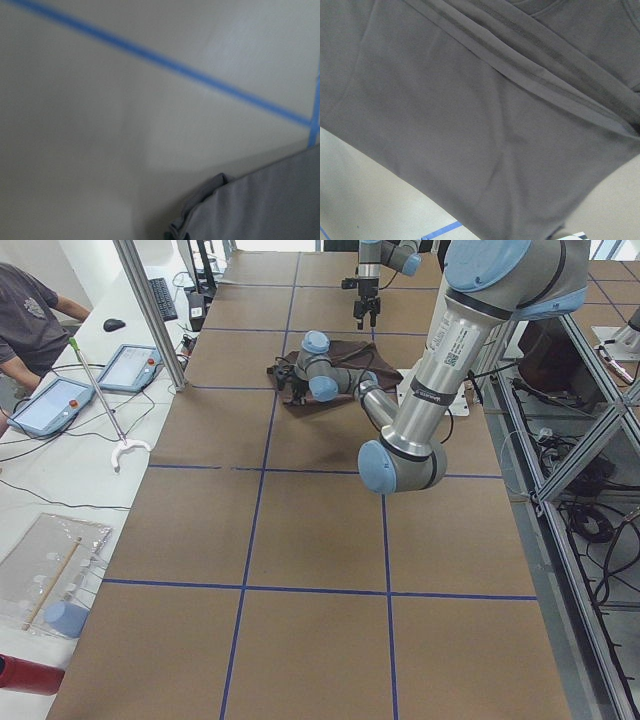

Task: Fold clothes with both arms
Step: 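Fold the shirt side over with the right gripper while the left gripper holds the top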

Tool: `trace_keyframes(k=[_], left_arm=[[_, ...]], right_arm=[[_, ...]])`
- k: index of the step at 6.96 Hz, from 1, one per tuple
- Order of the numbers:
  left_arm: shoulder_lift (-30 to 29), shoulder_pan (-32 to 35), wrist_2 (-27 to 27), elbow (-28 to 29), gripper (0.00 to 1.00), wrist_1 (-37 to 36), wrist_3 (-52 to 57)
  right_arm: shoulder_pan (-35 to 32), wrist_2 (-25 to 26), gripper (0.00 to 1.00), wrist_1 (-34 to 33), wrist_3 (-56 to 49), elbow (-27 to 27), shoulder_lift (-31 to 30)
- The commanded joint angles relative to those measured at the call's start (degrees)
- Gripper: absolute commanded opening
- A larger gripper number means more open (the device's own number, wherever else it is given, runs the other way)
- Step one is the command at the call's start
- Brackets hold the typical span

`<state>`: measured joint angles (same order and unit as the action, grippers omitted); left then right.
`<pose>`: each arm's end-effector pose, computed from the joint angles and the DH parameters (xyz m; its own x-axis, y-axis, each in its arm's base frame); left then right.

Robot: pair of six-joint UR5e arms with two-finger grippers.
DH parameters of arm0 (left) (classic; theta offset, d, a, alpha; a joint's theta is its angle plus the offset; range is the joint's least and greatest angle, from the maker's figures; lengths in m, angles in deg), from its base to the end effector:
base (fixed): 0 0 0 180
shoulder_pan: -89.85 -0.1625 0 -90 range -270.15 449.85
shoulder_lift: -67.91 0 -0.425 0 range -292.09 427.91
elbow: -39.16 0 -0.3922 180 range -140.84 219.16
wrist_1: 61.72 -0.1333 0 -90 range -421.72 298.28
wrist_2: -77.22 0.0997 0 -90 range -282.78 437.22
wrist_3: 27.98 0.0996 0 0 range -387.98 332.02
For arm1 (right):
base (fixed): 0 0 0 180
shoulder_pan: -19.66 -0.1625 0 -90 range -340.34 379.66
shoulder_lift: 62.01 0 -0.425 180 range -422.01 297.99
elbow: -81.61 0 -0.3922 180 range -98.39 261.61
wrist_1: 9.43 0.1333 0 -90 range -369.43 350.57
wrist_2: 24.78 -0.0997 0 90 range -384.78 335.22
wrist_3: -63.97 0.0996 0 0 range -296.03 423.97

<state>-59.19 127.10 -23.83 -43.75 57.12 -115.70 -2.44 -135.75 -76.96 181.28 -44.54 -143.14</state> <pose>0.5129 -0.5335 0.2706 0.4299 -0.2778 -0.8591 0.4468 0.8923 -0.0650 -0.3958 -0.2661 0.2485 0.2945 0.5820 0.7580 -0.2027 0.8132 -0.5456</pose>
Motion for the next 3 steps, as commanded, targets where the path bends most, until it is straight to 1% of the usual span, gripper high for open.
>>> trace_keyframes(k=[1,2,3], left_arm=[[-12.85,6.06,-0.37,24.18,0.00,13.21,0.53],[-16.31,7.30,-0.98,28.04,0.00,13.70,0.62],[-16.08,7.31,-2.29,27.46,0.49,13.96,1.58]], right_arm=[[-0.14,2.67,1.00,0.03,0.02,1.34,1.41],[-0.05,6.26,1.00,0.03,0.02,2.12,1.50],[0.13,8.56,1.00,0.12,-0.15,3.96,2.81]])
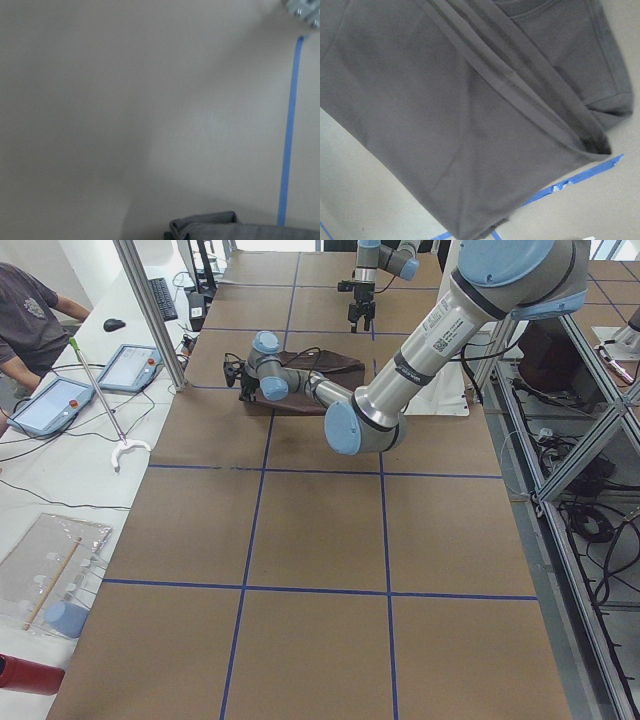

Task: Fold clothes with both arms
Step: 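Fold the shirt side over with the right gripper while the left gripper holds the top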

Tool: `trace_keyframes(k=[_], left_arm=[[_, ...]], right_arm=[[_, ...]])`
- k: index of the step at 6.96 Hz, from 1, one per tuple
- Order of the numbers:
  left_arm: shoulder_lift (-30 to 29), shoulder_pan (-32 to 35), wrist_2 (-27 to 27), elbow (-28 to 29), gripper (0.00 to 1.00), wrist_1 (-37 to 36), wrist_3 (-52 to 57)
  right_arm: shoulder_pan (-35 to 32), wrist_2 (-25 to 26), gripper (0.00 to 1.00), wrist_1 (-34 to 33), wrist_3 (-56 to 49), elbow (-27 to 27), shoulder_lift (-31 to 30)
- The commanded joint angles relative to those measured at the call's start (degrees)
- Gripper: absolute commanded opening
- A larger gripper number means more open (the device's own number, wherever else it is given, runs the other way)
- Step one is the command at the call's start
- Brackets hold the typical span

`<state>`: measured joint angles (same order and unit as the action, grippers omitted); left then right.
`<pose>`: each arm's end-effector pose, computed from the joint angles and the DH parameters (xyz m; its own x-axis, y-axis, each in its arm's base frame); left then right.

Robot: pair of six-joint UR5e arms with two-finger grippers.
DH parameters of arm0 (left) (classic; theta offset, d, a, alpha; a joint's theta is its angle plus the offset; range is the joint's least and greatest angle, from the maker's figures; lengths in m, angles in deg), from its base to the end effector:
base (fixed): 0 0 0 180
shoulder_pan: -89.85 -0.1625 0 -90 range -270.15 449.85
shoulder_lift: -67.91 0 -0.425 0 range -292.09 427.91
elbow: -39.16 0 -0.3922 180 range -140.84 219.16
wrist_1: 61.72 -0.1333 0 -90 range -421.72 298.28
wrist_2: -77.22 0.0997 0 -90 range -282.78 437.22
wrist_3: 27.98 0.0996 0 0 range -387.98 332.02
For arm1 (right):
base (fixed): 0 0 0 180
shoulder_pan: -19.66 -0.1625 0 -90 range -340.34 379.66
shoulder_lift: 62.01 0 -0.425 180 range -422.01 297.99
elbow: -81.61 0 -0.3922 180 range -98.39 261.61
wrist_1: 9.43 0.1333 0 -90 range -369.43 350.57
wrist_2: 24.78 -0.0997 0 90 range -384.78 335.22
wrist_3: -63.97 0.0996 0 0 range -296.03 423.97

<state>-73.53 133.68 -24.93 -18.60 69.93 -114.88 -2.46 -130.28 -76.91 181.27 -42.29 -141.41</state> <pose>0.5255 -0.6602 0.2588 0.3803 -0.2918 -0.8776 0.5246 0.8496 -0.0551 -0.4093 -0.2815 0.2510 0.2595 0.5826 0.7702 -0.2858 0.8082 -0.5150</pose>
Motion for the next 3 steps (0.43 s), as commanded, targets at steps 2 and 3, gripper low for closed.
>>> trace_keyframes(k=[2,3], left_arm=[[9.25,0.64,-7.77,-15.51,0.55,0.45,0.42],[16.56,0.64,-10.59,-24.33,0.55,0.54,0.50]], right_arm=[[-0.11,4.70,1.00,-1.42,-5.45,11.60,8.00],[0.15,4.69,1.00,-7.87,-11.15,13.58,11.34]])
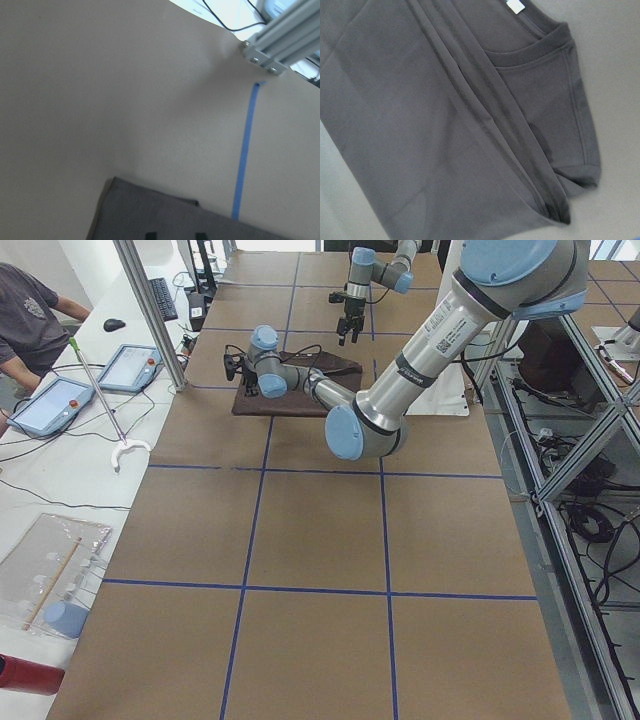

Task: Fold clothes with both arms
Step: 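Fold the shirt side over with the right gripper while the left gripper holds the top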

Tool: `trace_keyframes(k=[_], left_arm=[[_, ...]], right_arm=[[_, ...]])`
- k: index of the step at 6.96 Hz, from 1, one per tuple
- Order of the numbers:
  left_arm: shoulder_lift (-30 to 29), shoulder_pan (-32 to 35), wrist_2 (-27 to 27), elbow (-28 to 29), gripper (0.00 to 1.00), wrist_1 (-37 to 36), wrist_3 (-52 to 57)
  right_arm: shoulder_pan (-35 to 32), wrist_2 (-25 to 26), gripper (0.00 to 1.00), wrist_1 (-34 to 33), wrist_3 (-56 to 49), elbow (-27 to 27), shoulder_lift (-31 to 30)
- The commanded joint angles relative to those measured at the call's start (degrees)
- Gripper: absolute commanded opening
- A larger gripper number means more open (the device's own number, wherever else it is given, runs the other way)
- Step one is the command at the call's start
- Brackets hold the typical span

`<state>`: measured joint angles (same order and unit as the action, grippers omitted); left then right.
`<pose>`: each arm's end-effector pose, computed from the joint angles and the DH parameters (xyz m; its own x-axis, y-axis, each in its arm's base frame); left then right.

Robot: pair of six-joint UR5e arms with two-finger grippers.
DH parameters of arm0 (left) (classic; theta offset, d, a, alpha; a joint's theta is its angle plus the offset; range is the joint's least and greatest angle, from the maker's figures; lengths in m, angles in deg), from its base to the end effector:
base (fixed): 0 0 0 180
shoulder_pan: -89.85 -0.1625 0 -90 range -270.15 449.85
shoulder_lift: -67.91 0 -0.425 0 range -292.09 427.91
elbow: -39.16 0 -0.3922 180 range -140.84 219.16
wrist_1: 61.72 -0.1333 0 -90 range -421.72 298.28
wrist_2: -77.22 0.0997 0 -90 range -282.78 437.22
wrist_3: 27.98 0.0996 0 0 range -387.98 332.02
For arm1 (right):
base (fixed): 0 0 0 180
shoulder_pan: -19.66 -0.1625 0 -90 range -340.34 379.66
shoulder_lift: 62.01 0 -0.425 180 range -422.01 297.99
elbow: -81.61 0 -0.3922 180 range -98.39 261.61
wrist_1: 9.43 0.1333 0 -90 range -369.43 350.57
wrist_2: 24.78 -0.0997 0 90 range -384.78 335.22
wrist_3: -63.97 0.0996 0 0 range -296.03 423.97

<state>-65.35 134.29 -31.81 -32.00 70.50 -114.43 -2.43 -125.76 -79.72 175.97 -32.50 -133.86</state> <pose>0.4823 -0.6142 0.2557 0.3103 -0.2223 -0.9243 0.4298 0.9000 -0.0722 -0.4720 -0.3150 0.2605 0.3238 0.5283 0.7849 -0.3610 0.8358 -0.4137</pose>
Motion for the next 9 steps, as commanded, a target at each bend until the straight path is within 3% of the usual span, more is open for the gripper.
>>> trace_keyframes(k=[1,5,8,9], left_arm=[[10.02,0.12,-3.91,-12.84,0.56,-0.12,0.15],[10.04,0.03,-3.91,-12.86,0.58,-0.21,-0.03],[10.04,-0.06,-3.91,-12.86,0.58,-0.21,-0.03],[10.04,0.03,-4.17,-12.94,0.58,-0.21,-0.03]], right_arm=[[0.38,0.17,1.00,-11.39,-11.74,5.89,6.78],[3.37,0.52,1.00,-17.51,-25.05,9.08,7.95],[3.37,0.26,1.00,-19.36,-28.85,8.55,4.89],[2.76,0.09,1.00,-19.19,-31.38,6.02,1.40]])
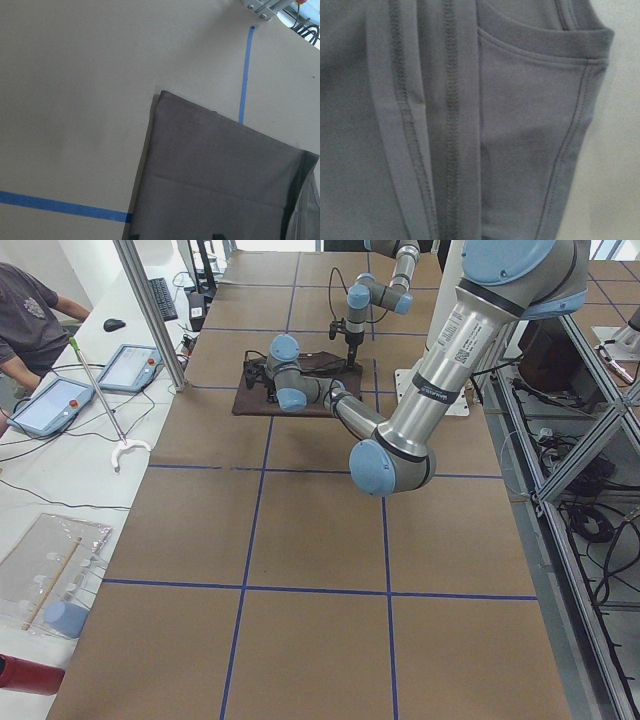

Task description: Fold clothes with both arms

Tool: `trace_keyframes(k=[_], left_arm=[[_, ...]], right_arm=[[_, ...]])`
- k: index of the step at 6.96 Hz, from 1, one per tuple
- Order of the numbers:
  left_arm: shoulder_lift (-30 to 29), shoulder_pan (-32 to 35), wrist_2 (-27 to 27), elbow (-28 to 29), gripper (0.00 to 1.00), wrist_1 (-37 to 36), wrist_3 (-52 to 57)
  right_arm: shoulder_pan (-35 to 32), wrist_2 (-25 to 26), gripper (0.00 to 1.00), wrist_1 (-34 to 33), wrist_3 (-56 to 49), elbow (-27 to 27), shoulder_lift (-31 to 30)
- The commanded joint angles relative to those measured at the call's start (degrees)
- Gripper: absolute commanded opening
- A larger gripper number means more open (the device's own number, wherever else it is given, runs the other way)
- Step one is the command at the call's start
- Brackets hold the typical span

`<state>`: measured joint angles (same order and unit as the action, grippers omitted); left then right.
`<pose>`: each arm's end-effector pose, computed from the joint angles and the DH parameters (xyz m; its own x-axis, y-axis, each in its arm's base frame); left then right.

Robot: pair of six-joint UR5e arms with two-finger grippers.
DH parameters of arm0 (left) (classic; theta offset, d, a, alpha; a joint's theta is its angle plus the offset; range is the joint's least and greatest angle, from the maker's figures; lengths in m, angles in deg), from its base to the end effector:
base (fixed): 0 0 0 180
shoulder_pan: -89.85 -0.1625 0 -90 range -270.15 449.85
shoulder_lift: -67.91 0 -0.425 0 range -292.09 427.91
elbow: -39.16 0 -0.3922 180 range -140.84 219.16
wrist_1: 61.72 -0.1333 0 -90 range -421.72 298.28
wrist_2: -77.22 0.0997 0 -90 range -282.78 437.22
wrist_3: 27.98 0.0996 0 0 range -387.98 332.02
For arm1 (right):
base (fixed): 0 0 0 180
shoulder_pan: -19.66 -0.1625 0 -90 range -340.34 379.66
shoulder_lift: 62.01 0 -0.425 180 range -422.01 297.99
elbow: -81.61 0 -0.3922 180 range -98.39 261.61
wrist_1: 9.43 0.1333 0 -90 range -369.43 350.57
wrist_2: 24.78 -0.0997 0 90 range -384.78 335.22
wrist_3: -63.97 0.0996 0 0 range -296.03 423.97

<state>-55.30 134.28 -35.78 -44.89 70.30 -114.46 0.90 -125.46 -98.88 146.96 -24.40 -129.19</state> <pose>0.4355 -0.5591 0.2776 0.2757 -0.1911 -0.9420 0.3672 0.9267 -0.0806 -0.5402 -0.3048 0.3207 0.7514 0.1286 0.6472 -0.1138 0.9914 -0.0647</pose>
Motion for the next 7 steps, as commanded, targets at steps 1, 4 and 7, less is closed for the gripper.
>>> trace_keyframes(k=[1,4,7], left_arm=[[0.07,0.04,-0.46,0.03,0.58,-0.01,0.09],[-0.02,0.04,-0.46,-0.15,0.58,-0.01,0.09],[0.07,0.04,-0.46,-0.15,0.58,-0.01,0.09]], right_arm=[[0.12,0.56,1.00,-0.02,-3.09,-5.58,-7.83],[1.00,2.15,0.97,0.50,7.19,-4.65,-3.15],[3.45,6.10,0.63,3.65,28.06,-3.77,-1.64]])
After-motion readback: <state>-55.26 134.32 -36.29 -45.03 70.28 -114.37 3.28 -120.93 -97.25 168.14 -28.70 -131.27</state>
